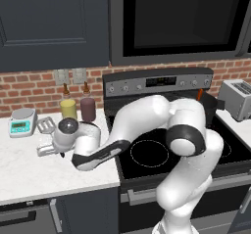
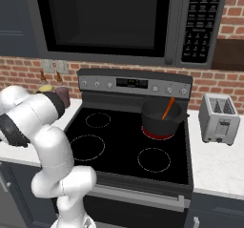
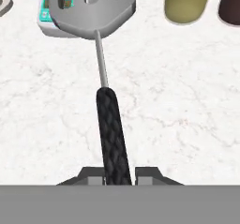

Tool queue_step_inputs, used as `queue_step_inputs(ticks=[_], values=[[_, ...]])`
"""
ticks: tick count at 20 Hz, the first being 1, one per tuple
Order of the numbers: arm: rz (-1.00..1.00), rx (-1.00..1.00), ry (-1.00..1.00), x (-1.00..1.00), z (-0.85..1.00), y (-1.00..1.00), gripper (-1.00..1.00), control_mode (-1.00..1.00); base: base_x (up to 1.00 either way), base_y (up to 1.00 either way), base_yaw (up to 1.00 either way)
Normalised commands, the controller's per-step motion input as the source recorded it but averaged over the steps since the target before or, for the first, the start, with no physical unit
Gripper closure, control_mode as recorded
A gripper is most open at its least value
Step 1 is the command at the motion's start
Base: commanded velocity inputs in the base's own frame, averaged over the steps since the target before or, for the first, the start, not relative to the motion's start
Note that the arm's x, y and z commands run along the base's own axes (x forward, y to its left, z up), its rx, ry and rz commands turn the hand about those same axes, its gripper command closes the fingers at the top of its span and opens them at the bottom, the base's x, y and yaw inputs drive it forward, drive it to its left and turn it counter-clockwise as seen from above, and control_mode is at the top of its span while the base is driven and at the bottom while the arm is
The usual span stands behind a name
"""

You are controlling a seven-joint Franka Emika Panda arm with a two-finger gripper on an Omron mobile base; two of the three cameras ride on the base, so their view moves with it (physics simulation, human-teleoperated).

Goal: Put the carrot and lemon wedge in the pot. Retrieve the spatula and lightly stir the vegetables in the pot.

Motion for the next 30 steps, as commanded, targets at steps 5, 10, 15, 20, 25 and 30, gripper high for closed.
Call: queue_step_inputs(ticks=[5, 10, 15, 20, 25, 30], values=[[-0.08, 0.42, 0.06, -0.82, 1.0, -0.39, 1.0, -1.0, 0.0, 0.0, 0.0], [-0.18, 0.52, 0.28, -0.77, 1.0, -0.5, 1.0, -1.0, 0.0, 0.0, 0.0], [-0.26, 0.57, 0.47, -0.57, 1.0, -0.53, 1.0, -1.0, 0.0, 0.0, 0.0], [-0.28, 0.54, 0.51, -0.34, 1.0, -0.48, 1.0, -1.0, 0.0, 0.0, 0.0], [-0.3, 0.45, 0.46, -0.29, 1.0, -0.4, 1.0, -1.0, 0.0, 0.0, 0.0], [-0.32, 0.35, 0.41, -0.26, 0.96, -0.39, 1.0, -1.0, 0.0, 0.0, 0.0]])
